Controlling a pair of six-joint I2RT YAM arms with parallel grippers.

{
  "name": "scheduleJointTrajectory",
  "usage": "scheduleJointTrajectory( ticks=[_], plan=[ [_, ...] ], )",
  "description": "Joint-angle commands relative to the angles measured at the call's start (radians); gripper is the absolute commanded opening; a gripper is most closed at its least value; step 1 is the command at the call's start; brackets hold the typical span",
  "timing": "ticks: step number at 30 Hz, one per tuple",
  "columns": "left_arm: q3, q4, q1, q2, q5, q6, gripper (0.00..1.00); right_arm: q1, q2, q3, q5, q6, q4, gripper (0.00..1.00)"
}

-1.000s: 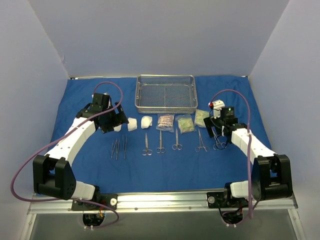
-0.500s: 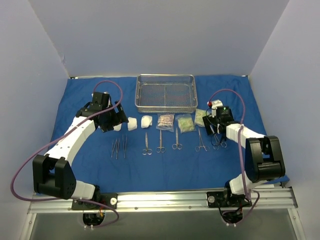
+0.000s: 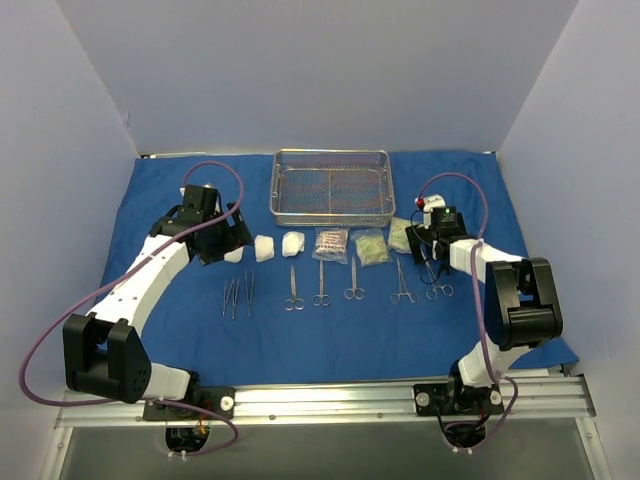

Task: Open and lay out the surgical kit
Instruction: Place the medical item in the surgical kit, then reset both arms

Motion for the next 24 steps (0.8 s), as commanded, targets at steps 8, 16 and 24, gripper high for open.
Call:
scheduleJointTrajectory(
  ticks=[8, 16, 24],
  plan=[
    [0.005, -0.002, -0.002, -0.034, -0.022, 0.011, 0.94, -0.063, -0.029, -0.006, 0.030, 0.061, 0.002, 1.00],
    [0.037, -0.033, -0.002, -0.068, -0.042, 0.011, 0.94, -0.068, -0.198, 0.001, -0.056, 0.097, 0.019, 1.00],
    [0.099, -0.125, 0.001, -0.187, -0.154, 0.027, 0.94, -0.071, -0.524, 0.005, 0.117, 0.311, 0.027, 1.00]
  ],
)
